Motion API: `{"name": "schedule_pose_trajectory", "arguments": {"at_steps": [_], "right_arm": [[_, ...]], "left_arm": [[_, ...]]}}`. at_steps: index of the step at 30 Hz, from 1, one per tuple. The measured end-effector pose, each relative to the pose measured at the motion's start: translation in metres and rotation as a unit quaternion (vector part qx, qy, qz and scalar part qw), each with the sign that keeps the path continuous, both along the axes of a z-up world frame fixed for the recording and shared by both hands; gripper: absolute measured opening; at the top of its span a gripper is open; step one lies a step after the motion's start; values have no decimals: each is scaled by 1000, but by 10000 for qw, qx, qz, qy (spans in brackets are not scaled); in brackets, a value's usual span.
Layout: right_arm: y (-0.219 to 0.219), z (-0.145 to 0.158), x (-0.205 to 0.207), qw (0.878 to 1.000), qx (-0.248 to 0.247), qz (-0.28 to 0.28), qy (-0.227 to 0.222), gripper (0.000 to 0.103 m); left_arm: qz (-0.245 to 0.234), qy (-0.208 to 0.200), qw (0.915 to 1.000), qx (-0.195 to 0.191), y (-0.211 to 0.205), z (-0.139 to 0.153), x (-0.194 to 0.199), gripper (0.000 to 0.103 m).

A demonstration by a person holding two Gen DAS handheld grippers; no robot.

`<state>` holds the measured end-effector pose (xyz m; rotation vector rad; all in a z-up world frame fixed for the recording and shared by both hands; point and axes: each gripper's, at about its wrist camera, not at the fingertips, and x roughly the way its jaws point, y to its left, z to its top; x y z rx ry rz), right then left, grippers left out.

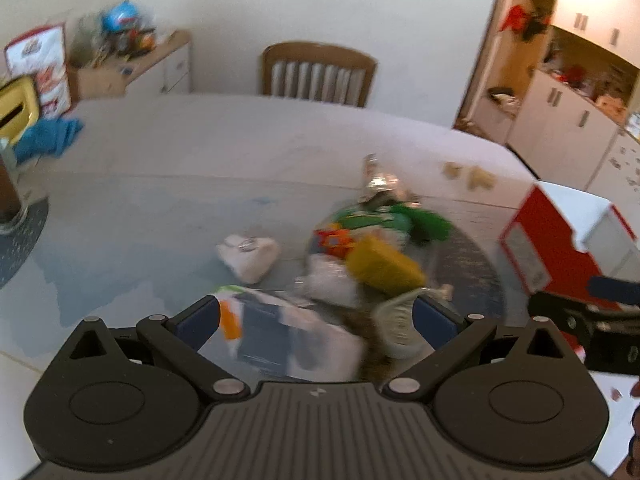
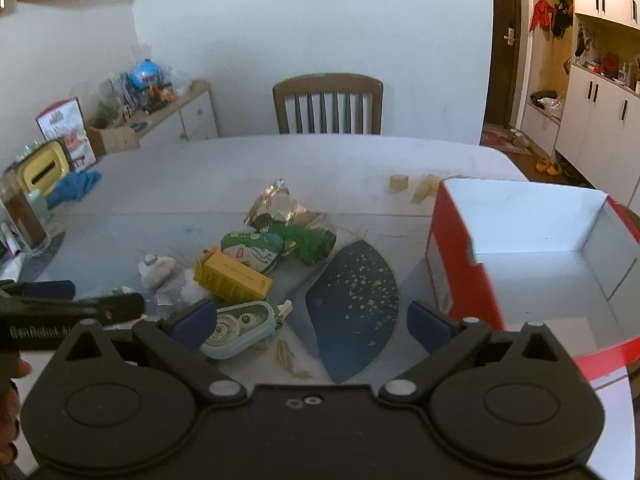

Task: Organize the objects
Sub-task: 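Grasp the white-and-green snack bag with the left tool while the right grasps the tape dispenser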

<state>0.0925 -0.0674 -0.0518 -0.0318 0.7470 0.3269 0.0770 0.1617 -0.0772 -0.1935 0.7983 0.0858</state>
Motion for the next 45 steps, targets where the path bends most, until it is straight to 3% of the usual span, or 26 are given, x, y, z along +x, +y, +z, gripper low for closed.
{"name": "schedule_pose_trajectory", "arguments": {"at_steps": [8,16,20,27,31,37,39,45], "right_arm": [[37,-40,27,9968,-302,84,734,101],[65,-60,51,9965,-382,-160,724,100],[71,-67,67,9944,-260,-427,929,100],[85,-74,71,9919,-182,-343,1213,96],[86,-76,70,9898,-42,-243,1402,88],[84,-78,74,9868,167,-213,1598,78],[84,-79,74,9860,230,-189,1640,74],[78,-74,73,9863,404,-289,1575,58]], "left_arm": [[183,471,9985,-192,29,-26,24,103],[213,882,9954,-302,41,-49,39,102],[108,968,9947,-325,44,-56,39,102],[-159,1029,9938,-398,48,-62,36,100],[-301,979,9921,-727,52,-63,34,87],[-360,892,9920,-820,52,-59,34,69],[-334,869,9916,-892,54,-59,35,54],[-388,806,9902,-1071,56,-57,33,34]]}}
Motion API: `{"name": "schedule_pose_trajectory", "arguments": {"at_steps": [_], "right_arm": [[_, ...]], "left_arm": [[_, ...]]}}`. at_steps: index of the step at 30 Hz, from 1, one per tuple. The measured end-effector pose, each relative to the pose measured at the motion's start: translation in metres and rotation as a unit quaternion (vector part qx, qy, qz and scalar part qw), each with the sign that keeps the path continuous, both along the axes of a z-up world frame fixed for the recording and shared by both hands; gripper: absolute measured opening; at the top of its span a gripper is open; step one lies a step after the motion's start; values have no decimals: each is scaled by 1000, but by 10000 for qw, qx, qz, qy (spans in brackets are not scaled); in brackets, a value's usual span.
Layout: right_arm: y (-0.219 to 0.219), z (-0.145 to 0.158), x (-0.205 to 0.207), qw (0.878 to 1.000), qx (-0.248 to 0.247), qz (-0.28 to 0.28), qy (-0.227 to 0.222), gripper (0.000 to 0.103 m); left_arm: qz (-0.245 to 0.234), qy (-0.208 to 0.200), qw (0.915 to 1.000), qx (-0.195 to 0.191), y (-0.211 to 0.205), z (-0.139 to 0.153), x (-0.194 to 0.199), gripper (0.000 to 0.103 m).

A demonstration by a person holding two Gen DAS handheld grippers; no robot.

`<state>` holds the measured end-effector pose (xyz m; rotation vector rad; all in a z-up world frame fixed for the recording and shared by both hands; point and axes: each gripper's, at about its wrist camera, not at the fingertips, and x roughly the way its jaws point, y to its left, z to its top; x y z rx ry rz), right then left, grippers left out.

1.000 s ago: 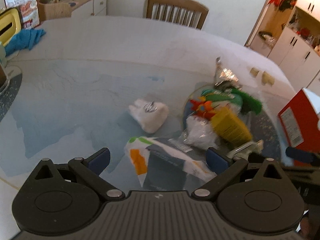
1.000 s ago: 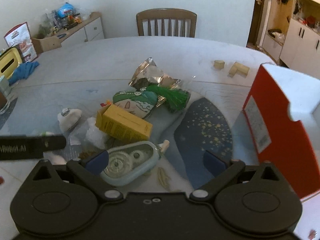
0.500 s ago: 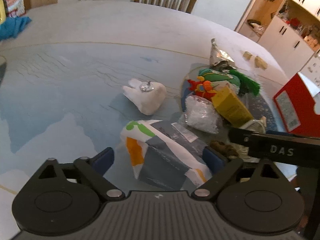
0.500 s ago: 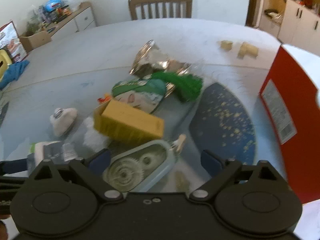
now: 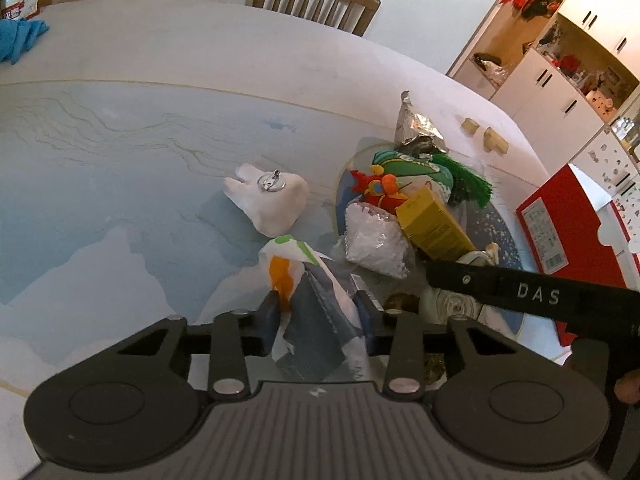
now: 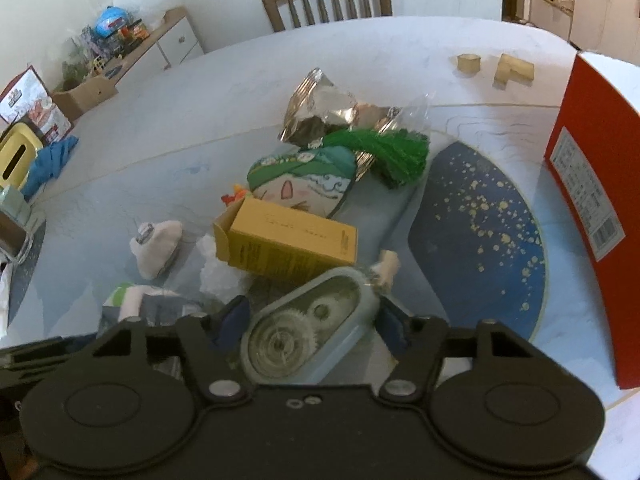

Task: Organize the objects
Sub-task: 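Grasp the white-and-green snack bag with the left tool while the right grasps the tape dispenser, then carry the snack bag and tape dispenser into the red box and release both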

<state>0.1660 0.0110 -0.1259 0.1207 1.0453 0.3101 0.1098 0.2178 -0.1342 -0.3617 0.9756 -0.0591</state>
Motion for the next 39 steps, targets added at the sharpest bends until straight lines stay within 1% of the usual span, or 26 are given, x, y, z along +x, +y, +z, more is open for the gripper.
{"name": "schedule_pose_trajectory", "arguments": {"at_steps": [1,3,6,8,9,17,23,25,28,33,39], "right_arm": [[-2,2,0,10000,25,-38,-12,50],[-6,5,1,9999,113,-102,-6,45],[-11,10,-1,9995,251,-161,-55,35],[-12,15,-3,9993,323,-124,-122,27],[-13,17,-4,9992,370,-98,-116,24],[-16,30,-15,9981,562,53,-241,19],[-28,51,-26,9960,643,49,-612,17],[-38,61,-28,9947,697,-9,-755,15],[-53,75,-31,9927,754,-121,-939,15],[-86,98,-33,9881,801,-320,-1272,14],[-139,118,-25,9838,883,-463,-1492,14]], "left_arm": [[-6,-13,10000,4,0,0,0,33],[10,-12,10000,-39,2,1,0,28],[34,-34,9999,-104,5,3,-2,27],[55,-41,9999,-124,8,4,-3,26],[70,-48,9999,-146,9,5,-4,24],[64,-173,9997,-162,18,18,-12,23],[-42,-371,9992,-135,17,33,-16,23],[-72,-444,9989,-110,14,42,-15,23],[-150,-543,9982,-184,10,56,-14,23],[-414,-775,9960,-178,-11,83,-6,23],[-726,-1040,9919,-68,-61,108,10,23]]}}
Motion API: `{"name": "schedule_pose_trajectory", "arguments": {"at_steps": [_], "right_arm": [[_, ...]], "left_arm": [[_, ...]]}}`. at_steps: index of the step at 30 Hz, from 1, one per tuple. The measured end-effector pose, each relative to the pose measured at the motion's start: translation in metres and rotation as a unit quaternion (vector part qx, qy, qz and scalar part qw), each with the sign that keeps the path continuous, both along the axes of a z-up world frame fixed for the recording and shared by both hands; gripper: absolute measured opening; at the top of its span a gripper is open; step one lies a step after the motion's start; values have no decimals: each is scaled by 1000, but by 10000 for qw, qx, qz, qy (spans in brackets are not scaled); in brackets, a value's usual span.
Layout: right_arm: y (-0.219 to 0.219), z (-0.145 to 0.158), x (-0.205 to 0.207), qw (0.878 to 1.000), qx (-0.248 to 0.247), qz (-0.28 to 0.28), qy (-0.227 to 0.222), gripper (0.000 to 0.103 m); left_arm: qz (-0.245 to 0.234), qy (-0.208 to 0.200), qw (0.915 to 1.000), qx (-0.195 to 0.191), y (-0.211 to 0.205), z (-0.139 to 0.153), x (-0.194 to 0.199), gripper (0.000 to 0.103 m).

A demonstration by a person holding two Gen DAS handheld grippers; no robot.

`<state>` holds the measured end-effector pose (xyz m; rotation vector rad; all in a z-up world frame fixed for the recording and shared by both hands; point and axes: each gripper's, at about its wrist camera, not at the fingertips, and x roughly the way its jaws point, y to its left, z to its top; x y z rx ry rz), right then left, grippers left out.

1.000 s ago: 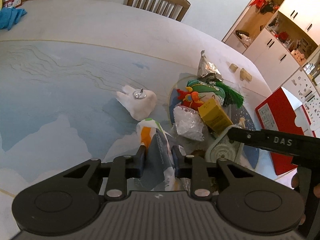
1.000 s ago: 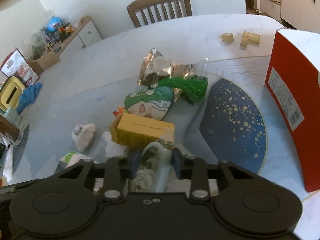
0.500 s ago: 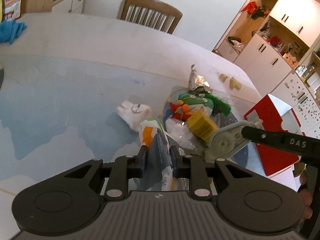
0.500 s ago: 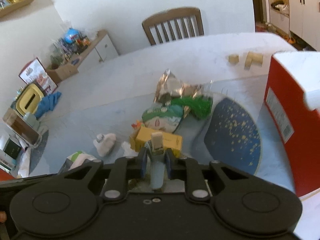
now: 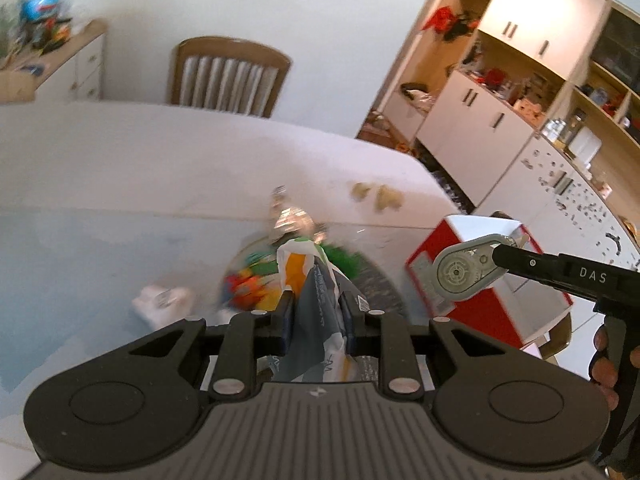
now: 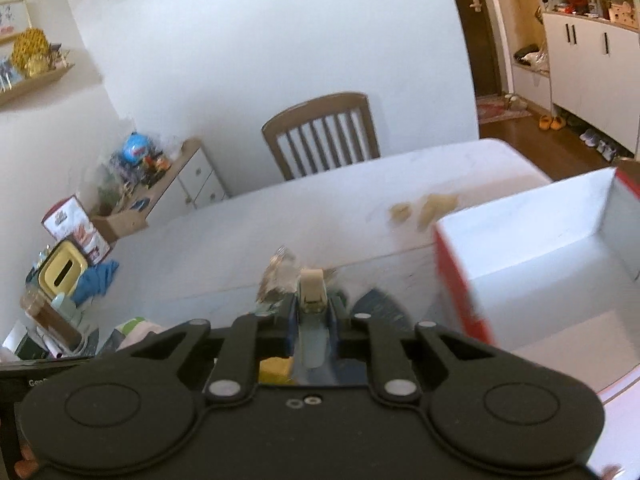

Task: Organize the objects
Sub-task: 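Carry the snack bag and tape dispenser into the red box and release both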

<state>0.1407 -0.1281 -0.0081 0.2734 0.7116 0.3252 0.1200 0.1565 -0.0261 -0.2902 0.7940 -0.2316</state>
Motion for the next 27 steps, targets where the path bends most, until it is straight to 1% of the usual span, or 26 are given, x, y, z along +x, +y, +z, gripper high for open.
{"name": "schedule_pose_trajectory", "arguments": {"at_steps": [5,10,15,19,23,27], "right_arm": [[-52,10,7,9996,16,-230,-161,14],[-99,8,14,9988,-119,-446,-178,14],[-141,-6,19,9980,-181,-609,-15,14],[-167,-22,23,9974,-176,-669,194,14],[-195,-36,26,9970,-166,-657,364,14],[-209,-51,34,9961,-123,-643,589,14]], "left_arm": [[-144,-96,9998,41,-50,10,18,23],[-421,-183,9989,120,-107,20,38,23],[-694,-272,9969,238,-167,26,59,23],[-845,-190,9959,269,-211,25,76,23],[-1077,-241,9925,521,-257,25,91,23],[-1243,-125,9877,943,-300,7,108,23]]}}
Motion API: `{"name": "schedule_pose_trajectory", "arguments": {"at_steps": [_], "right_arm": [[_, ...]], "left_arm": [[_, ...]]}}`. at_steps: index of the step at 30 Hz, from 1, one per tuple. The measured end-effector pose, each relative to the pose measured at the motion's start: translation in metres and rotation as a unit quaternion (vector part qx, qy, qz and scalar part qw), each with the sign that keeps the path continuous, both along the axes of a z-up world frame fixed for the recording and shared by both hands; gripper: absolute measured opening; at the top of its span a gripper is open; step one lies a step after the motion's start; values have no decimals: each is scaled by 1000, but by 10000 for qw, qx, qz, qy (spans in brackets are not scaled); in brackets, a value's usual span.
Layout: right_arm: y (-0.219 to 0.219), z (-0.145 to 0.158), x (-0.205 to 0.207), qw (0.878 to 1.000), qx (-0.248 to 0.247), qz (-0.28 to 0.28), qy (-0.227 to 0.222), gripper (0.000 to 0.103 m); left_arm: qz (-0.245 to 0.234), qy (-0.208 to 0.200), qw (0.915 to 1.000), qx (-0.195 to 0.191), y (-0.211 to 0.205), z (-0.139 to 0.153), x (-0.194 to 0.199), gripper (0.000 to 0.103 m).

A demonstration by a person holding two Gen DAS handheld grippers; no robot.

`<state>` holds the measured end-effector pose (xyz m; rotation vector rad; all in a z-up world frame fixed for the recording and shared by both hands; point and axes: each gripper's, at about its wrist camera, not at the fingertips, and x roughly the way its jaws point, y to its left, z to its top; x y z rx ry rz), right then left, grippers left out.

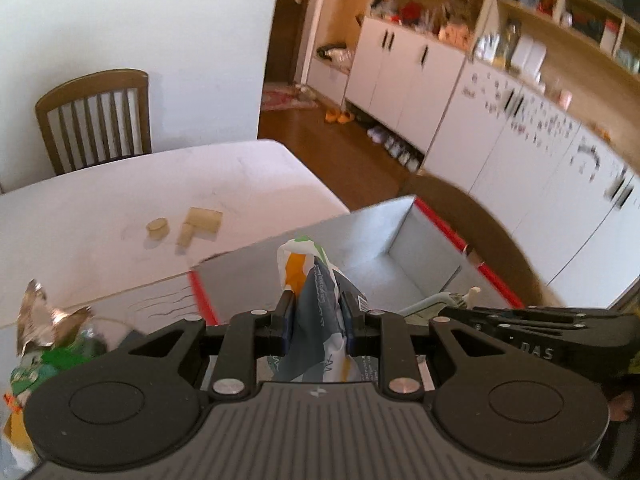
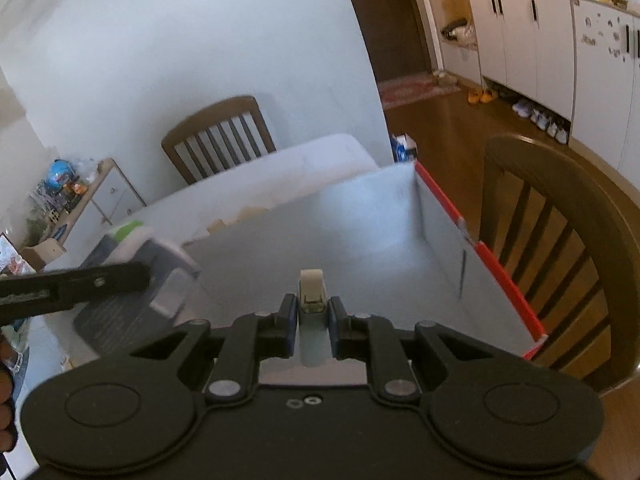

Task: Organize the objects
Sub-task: 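Carry the snack bag and tape dispenser into the red box and release both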

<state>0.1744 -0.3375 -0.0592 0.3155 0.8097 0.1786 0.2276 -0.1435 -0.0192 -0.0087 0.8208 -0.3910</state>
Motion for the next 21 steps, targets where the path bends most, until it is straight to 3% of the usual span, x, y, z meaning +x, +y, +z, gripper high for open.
{"name": "schedule_pose_trajectory", "arguments": {"at_steps": [5,9,21], "right_arm": [[-12,-23,10,9987,264,153,406,14],[-14,-39,19,9957,412,260,783,14],[-22,-44,50,9942,285,450,939,14]], "left_arm": [[-122,246,9983,519,-36,-37,18,23],[-177,422,9967,674,-52,-61,26,23],[-92,1040,9854,1345,-70,-101,56,24]]}}
